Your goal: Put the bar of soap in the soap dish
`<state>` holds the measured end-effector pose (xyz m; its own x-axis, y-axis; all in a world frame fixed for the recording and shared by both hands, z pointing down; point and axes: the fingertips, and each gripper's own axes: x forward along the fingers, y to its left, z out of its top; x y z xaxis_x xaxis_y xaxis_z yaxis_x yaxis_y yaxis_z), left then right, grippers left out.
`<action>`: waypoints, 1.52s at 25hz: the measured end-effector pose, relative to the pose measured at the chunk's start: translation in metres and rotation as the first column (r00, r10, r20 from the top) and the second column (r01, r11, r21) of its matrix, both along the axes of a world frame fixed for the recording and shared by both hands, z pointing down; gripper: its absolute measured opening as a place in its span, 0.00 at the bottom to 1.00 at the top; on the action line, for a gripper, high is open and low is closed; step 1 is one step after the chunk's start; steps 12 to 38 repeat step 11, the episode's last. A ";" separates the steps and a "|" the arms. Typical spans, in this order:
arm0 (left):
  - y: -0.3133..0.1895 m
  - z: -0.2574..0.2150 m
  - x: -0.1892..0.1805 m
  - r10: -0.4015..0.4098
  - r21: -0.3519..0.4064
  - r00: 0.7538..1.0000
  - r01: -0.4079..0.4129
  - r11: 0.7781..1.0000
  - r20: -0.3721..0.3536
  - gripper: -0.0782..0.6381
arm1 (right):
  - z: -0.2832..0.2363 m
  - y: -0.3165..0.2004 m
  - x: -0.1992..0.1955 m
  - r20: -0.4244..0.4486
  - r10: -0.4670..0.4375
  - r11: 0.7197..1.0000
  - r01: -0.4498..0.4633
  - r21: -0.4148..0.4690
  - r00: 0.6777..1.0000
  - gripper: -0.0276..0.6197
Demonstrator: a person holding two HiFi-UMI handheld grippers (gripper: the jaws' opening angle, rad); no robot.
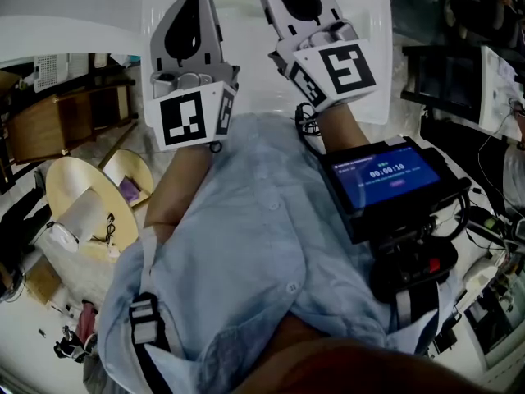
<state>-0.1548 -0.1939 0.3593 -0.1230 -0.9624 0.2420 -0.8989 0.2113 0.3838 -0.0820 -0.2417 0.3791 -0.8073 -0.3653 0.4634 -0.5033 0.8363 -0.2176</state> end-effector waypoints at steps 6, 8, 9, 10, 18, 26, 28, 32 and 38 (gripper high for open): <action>-0.001 -0.002 0.001 0.002 0.006 1.000 -0.002 1.000 0.006 0.12 | 0.000 -0.002 0.001 0.003 0.006 1.000 -0.006 0.002 1.000 0.05; -0.001 -0.002 0.000 0.001 0.008 1.000 -0.001 1.000 0.008 0.12 | -0.001 -0.002 0.001 0.004 0.004 1.000 -0.004 0.004 1.000 0.05; -0.001 -0.002 -0.001 0.000 0.008 1.000 0.000 1.000 0.008 0.12 | -0.001 -0.002 0.000 0.005 0.002 1.000 -0.002 0.005 1.000 0.05; -0.002 -0.002 -0.001 0.000 0.008 1.000 0.000 1.000 0.009 0.12 | -0.001 -0.003 0.000 0.005 0.001 1.000 -0.001 0.006 1.000 0.05; -0.002 -0.002 -0.001 0.000 0.008 1.000 0.000 1.000 0.009 0.12 | -0.001 -0.003 -0.001 0.005 -0.001 1.000 0.001 0.006 1.000 0.05; -0.002 -0.002 -0.001 0.000 0.008 1.000 0.000 1.000 0.009 0.12 | -0.001 -0.003 -0.001 0.005 -0.001 1.000 0.001 0.006 1.000 0.05; -0.002 -0.002 -0.001 0.000 0.008 1.000 0.000 1.000 0.009 0.12 | -0.001 -0.003 -0.001 0.005 -0.001 1.000 0.001 0.006 1.000 0.05; -0.002 -0.002 -0.001 0.000 0.008 1.000 0.000 1.000 0.009 0.12 | -0.001 -0.003 -0.001 0.005 -0.001 1.000 0.001 0.006 1.000 0.05; -0.002 -0.002 -0.001 0.000 0.008 1.000 0.000 1.000 0.009 0.12 | -0.001 -0.003 -0.001 0.005 -0.001 1.000 0.001 0.006 1.000 0.05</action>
